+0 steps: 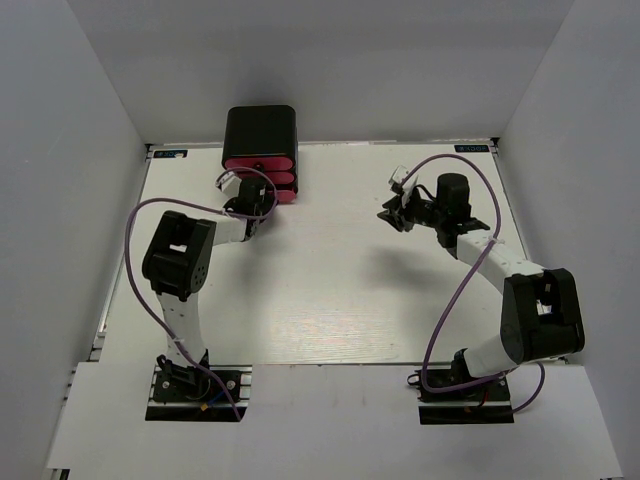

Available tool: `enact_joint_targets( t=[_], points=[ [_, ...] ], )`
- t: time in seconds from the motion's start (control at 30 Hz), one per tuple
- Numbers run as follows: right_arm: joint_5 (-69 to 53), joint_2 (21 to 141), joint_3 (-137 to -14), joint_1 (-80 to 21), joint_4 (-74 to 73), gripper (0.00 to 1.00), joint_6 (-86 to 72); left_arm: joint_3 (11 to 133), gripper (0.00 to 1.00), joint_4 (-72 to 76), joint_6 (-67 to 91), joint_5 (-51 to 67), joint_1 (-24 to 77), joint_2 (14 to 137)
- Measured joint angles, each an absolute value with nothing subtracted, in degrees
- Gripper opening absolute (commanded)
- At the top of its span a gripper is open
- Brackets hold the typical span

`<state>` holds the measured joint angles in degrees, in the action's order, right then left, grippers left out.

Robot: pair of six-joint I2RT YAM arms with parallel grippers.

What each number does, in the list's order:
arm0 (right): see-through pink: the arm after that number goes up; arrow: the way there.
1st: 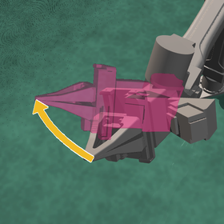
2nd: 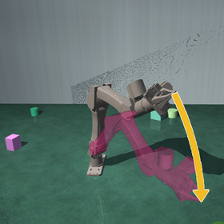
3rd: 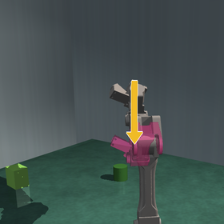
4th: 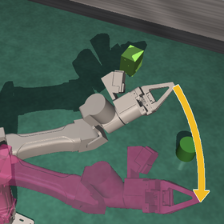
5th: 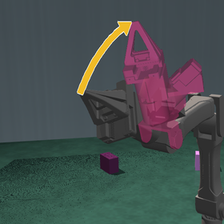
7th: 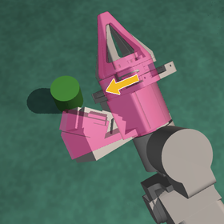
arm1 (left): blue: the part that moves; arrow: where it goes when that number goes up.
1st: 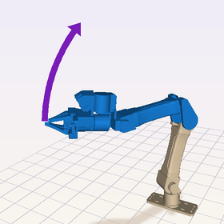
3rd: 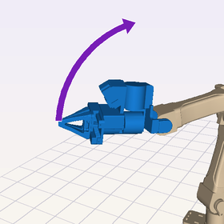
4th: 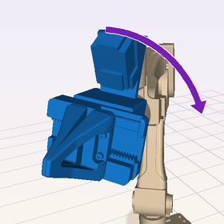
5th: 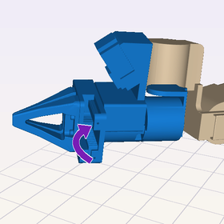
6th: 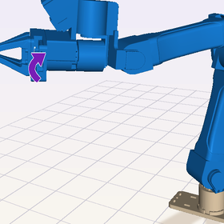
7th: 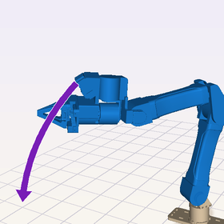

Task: Sort the stationery into containers
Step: Close the drawer in the storage box, then reset both arms

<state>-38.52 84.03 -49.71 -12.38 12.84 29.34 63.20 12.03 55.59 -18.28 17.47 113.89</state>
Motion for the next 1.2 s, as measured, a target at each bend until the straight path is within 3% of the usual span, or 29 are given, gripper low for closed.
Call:
enact_joint_targets(
  t=[0.6,0.9,0.93,1.0,1.07,1.1,1.2],
  points=[
    [-38.8,83.9,-48.9,-10.2,12.0,0.39,30.6,66.5,0.58,15.9,63.6,-15.4,17.5,118.0],
    [-39.7,83.4,-47.4,-10.1,11.7,0.41,31.9,54.3,0.58,23.7,63.4,-13.3,17.7,111.9],
    [-39.8,83.3,-47.0,-10.1,11.7,0.43,32.0,52.4,0.61,24.2,63.1,-12.5,17.8,110.6],
    [-40.1,83.3,-46.7,-10.1,11.4,0.57,32.0,49.0,0.65,25.3,62.3,-11.2,18.2,108.1],
    [-40.3,83.3,-46.4,-10.1,11.2,0.75,32.5,45.6,0.73,25.3,61.3,-10.2,18.3,104.9],
    [-40.5,83.3,-46.3,-10.1,11.1,0.90,32.9,43.7,0.75,24.9,60.5,-10.0,18.5,102.9],
    [-40.7,83.3,-46.0,-10.1,10.5,0.90,33.6,38.9,0.87,21.2,58.2,-9.6,18.3,96.3]
  ],
)
